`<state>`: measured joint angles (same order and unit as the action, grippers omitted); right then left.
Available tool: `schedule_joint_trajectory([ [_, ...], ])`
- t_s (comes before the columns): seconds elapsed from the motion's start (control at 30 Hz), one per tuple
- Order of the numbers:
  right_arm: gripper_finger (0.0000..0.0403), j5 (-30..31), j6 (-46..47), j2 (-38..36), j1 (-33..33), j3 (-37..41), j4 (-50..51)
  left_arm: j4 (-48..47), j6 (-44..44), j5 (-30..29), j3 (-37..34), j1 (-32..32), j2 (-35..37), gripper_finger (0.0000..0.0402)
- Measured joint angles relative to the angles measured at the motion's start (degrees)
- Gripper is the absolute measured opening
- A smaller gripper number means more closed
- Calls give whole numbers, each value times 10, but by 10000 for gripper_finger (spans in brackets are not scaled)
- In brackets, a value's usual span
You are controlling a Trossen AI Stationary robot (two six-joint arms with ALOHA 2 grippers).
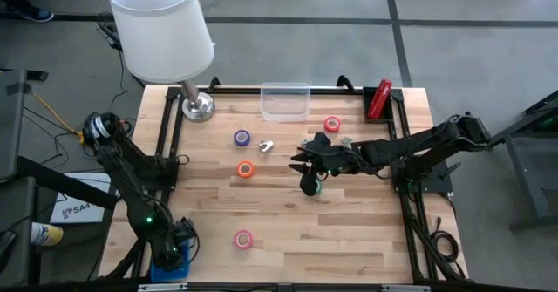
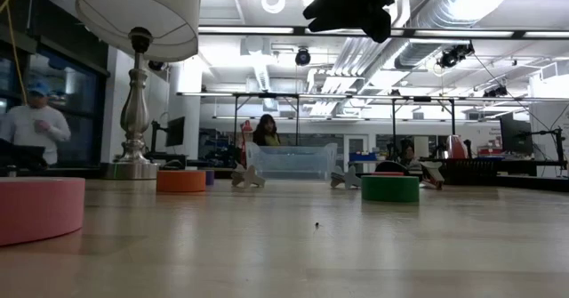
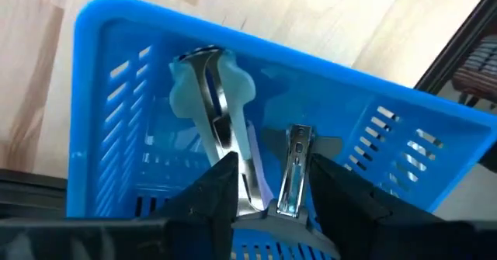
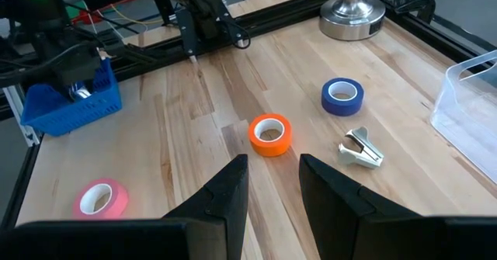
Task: Pick and place Stapler, Stapler remover, tape
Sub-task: Put the black staple remover into the blue bin, then put the gray staple remover into the blue bin
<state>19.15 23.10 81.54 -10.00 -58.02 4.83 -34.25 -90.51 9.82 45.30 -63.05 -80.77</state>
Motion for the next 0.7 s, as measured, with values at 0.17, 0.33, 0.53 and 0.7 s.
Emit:
schedule_joint_trajectory([
  [0.17,108,0,0,0,0,0,1,1,-6,2,0,0,-2,162],
  [0.33,108,-1,0,0,0,0,1,7,-15,1,0,0,-2,197],
  [0.53,108,-2,0,0,0,0,1,20,-27,19,0,1,-1,203],
  [0.7,108,-2,0,0,0,0,1,20,-48,32,0,1,18,205],
])
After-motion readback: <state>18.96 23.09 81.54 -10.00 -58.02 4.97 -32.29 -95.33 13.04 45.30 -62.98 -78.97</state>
